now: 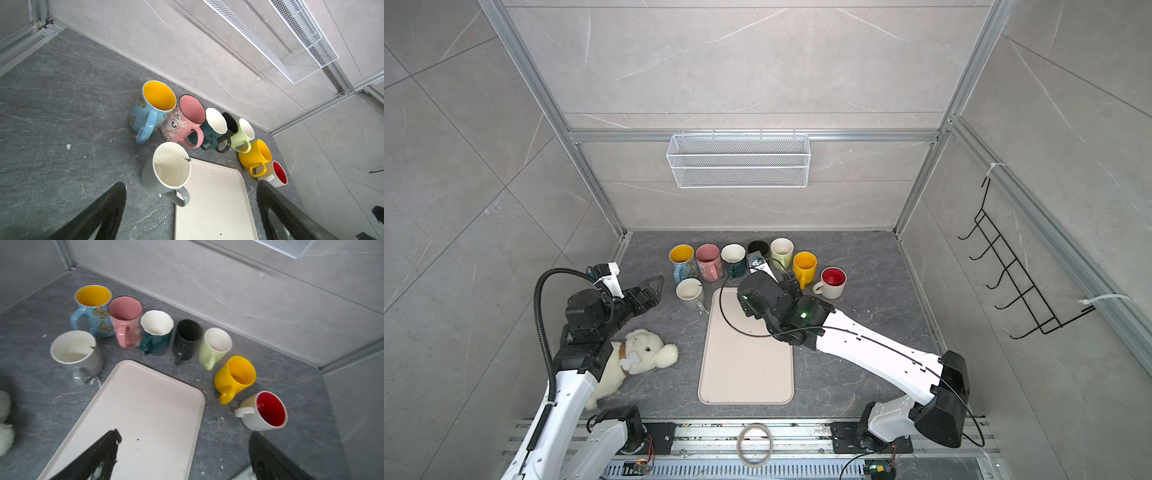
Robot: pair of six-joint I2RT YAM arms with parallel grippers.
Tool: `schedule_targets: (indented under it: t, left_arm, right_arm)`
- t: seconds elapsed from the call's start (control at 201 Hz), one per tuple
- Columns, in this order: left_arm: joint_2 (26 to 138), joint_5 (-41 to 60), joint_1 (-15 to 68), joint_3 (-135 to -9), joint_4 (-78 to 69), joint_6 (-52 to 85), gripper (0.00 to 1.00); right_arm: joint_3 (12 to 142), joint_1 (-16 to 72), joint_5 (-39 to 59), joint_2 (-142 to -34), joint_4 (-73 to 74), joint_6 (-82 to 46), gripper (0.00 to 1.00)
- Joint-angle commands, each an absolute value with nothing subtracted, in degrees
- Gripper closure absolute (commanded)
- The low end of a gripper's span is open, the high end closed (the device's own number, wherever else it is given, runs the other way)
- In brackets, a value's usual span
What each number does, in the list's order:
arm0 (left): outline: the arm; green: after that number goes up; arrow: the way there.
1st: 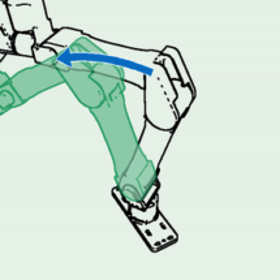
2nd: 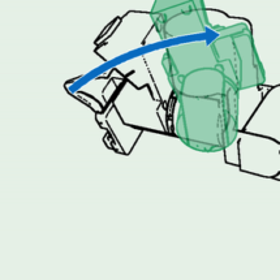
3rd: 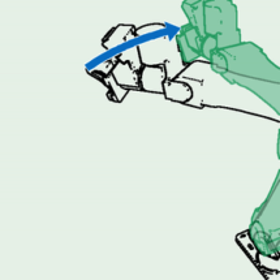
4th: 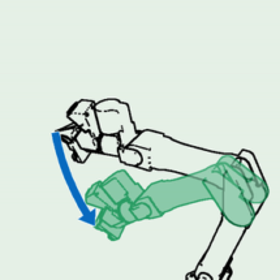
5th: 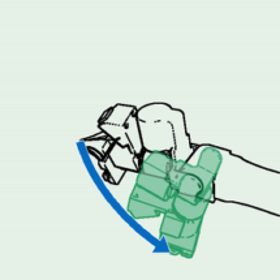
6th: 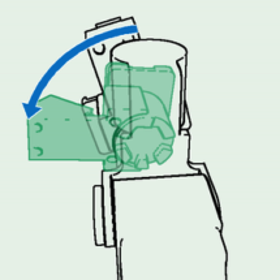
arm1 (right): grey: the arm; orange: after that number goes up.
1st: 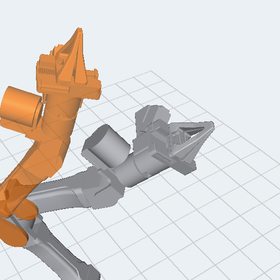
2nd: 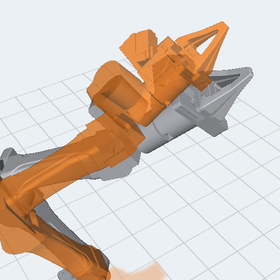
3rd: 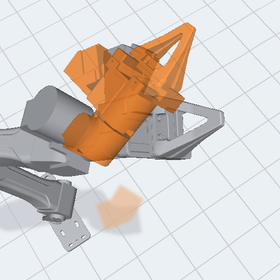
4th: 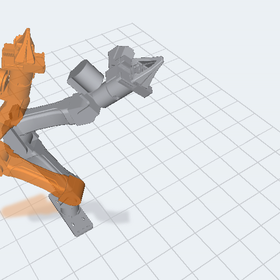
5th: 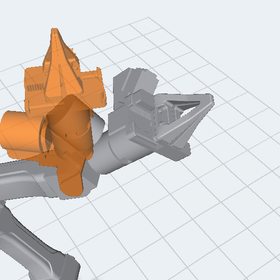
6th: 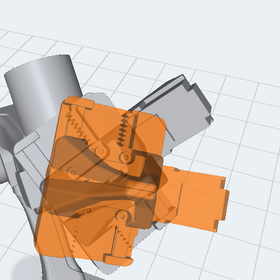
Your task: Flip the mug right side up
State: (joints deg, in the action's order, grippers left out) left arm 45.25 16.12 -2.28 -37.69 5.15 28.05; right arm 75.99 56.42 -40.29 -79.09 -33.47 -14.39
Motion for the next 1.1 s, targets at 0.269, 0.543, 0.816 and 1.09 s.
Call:
schedule_targets:
  t: [0.269, 0.543, 0.816, 1.09]
  left_arm:
    - [47.6, -11.98, -2.52, -26.0, -6.94, 22.38, 0.0]
    - [53.54, -18.06, -2.53, -20.39, -19.67, 14.08, 0.0]
    - [61.4, -12.25, -2.55, -16.16, -31.82, 6.94, 0.0]
    - [69.26, -7.2, -2.54, -14.1, -43.21, 3.18, 0.0]
  right_arm:
    - [56.35, 37.18, -41.61, -63.46, -24.26, -16.18, 0.01]
    - [41.19, 22.43, -33.34, -63.54, -4.88, -11.6, 0.01]
    - [32.88, 14.46, -32.08, -74.33, 16.7, -8.54, 0.01]
    - [28.84, 12.89, -29.31, -82.09, 30.09, -3.39, 0.01]
